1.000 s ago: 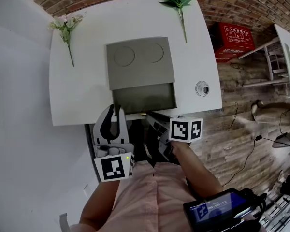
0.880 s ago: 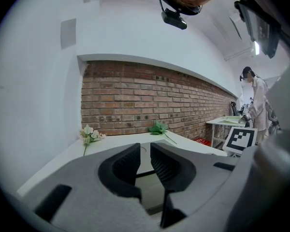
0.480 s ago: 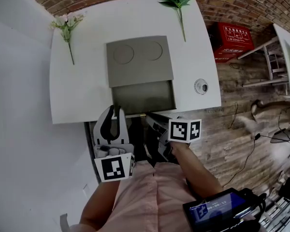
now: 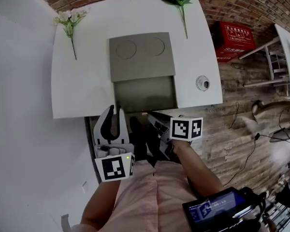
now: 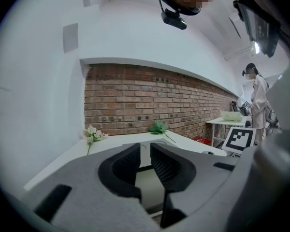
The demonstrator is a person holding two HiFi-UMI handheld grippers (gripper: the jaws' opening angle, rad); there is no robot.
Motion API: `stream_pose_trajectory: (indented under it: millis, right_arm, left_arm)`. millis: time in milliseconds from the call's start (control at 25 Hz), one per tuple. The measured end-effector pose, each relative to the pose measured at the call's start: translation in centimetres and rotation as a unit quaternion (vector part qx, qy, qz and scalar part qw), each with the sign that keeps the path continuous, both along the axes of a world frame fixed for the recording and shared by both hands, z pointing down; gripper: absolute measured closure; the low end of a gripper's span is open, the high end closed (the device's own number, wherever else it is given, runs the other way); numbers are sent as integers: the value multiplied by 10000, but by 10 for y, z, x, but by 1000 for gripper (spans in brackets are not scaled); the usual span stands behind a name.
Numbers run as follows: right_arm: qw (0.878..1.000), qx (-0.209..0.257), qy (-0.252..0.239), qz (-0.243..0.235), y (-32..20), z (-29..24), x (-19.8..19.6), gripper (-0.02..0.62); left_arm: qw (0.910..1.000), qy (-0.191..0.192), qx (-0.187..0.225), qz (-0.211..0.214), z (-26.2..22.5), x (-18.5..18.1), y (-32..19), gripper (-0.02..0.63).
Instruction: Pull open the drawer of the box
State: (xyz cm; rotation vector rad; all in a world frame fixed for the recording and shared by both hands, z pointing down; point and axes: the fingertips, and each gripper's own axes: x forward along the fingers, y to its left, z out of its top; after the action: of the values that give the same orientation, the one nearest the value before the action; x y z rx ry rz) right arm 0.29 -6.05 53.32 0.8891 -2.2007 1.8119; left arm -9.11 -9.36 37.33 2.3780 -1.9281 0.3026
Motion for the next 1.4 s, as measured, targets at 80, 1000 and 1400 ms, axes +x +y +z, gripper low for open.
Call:
stream_pose_trajectory:
  millis: [80, 1000, 1400]
  right_arm:
    - [10000, -4, -3, 17, 1, 1, 0, 545]
    - [9999, -64, -63, 142, 11, 4, -4, 548]
    - [9999, -67, -99, 116, 20, 4, -1, 549]
  left_arm:
    - [10000, -13, -25, 12, 3, -1, 3, 538]
    - [9997, -63, -32, 221, 2, -7, 11, 538]
    - [9997, -93, -77, 191, 4, -6, 22, 538]
